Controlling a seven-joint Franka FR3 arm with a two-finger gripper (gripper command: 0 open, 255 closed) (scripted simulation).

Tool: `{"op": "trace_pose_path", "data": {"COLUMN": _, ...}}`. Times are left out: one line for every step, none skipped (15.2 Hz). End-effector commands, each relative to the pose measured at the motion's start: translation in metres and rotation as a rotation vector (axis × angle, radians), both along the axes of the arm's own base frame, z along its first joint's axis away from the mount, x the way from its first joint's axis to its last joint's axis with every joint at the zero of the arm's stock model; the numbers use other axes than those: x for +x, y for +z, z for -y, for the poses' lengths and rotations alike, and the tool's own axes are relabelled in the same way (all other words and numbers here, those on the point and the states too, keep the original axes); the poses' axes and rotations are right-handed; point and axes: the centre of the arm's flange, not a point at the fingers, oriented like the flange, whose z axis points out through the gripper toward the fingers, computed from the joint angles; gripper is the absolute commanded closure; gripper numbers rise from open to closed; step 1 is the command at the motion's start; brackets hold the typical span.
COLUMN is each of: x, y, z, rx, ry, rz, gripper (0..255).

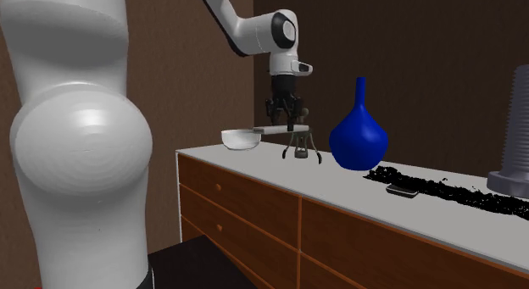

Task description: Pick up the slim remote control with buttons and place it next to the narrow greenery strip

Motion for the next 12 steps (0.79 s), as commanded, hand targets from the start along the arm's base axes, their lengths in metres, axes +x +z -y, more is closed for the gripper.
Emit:
{"op": "trace_pose_path", "data": {"x": -0.002, "y": 0.000, "z": 0.029, "rx": 0.001, "ry": 0.001, "rz": 0.000, "gripper": 255}}
{"op": "trace_pose_path", "data": {"x": -0.002, "y": 0.000, "z": 0.042, "rx": 0.001, "ry": 0.001, "rz": 0.000, "gripper": 255}}
{"op": "trace_pose_path", "data": {"x": -0.002, "y": 0.000, "z": 0.056, "rx": 0.001, "ry": 0.001, "rz": 0.000, "gripper": 255}}
{"op": "trace_pose_path", "data": {"x": -0.002, "y": 0.000, "z": 0.069, "rx": 0.001, "ry": 0.001, "rz": 0.000, "gripper": 255}}
{"op": "trace_pose_path", "data": {"x": -0.002, "y": 0.000, "z": 0.082, "rx": 0.001, "ry": 0.001, "rz": 0.000, "gripper": 255}}
{"op": "trace_pose_path", "data": {"x": -0.003, "y": 0.000, "z": 0.095, "rx": 0.001, "ry": 0.001, "rz": 0.000, "gripper": 255}}
{"op": "trace_pose_path", "data": {"x": -0.003, "y": 0.000, "z": 0.108, "rx": 0.001, "ry": 0.001, "rz": 0.000, "gripper": 255}}
{"op": "trace_pose_path", "data": {"x": -0.003, "y": 0.000, "z": 0.122, "rx": 0.001, "ry": 0.001, "rz": 0.000, "gripper": 255}}
{"op": "trace_pose_path", "data": {"x": -0.003, "y": 0.000, "z": 0.135, "rx": 0.001, "ry": 0.001, "rz": 0.000, "gripper": 255}}
{"op": "trace_pose_path", "data": {"x": -0.003, "y": 0.001, "z": 0.148, "rx": 0.001, "ry": 0.001, "rz": 0.000, "gripper": 255}}
{"op": "trace_pose_path", "data": {"x": -0.004, "y": 0.001, "z": 0.161, "rx": 0.001, "ry": 0.001, "rz": 0.000, "gripper": 255}}
{"op": "trace_pose_path", "data": {"x": -0.004, "y": 0.001, "z": 0.174, "rx": 0.001, "ry": 0.001, "rz": 0.000, "gripper": 255}}
